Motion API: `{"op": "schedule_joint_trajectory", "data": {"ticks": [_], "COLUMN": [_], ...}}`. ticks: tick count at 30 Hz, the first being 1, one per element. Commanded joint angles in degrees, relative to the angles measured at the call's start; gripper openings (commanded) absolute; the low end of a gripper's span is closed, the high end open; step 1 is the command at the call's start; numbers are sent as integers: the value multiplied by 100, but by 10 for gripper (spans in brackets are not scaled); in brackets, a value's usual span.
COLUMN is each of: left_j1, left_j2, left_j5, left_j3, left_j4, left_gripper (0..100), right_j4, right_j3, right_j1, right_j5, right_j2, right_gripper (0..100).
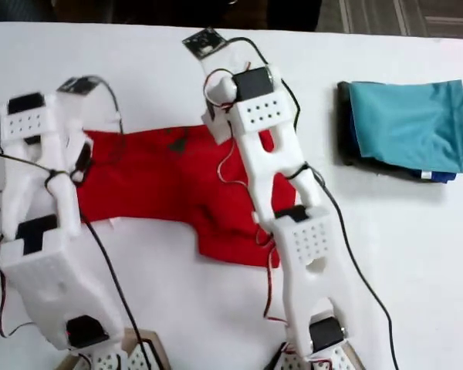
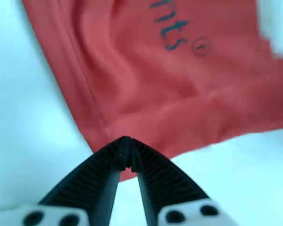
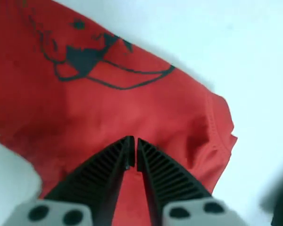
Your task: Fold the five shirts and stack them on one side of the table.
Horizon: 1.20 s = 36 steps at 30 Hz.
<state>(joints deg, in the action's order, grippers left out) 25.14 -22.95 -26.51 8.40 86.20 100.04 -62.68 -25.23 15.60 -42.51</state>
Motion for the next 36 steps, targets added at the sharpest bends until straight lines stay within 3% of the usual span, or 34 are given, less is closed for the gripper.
{"op": "schedule_joint_trajectory", "data": {"ticks": [1, 6, 11, 15, 22, 31, 36], "left_j1": [105, 97, 185, 176, 167, 167, 167], "left_j2": [396, 360, 352, 264, -308, -316, -316], "left_j5": [-53, -44, 0, 0, 9, 18, 545], "left_j3": [-611, -1226, -1455, -1455, -1393, -1393, -1402], "left_j4": [-668, -1354, -1996, -2127, -2224, -2286, -2365], "left_gripper": [25, 25, 25, 25, 26, 26, 26], "right_j4": [136, -435, -2369, -3486, -3714, -3451, -3099], "right_j3": [1160, 3859, 7402, 9064, 9319, 9275, 9354], "right_j1": [-127, -215, -356, -532, -488, -549, -857], "right_j5": [-53, -26, 633, 1284, 1714, 1732, 1732], "right_j2": [1481, 3196, 4391, 4743, 4593, 4629, 5059], "right_gripper": [18, 18, 18, 38, 185, 186, 186]}}
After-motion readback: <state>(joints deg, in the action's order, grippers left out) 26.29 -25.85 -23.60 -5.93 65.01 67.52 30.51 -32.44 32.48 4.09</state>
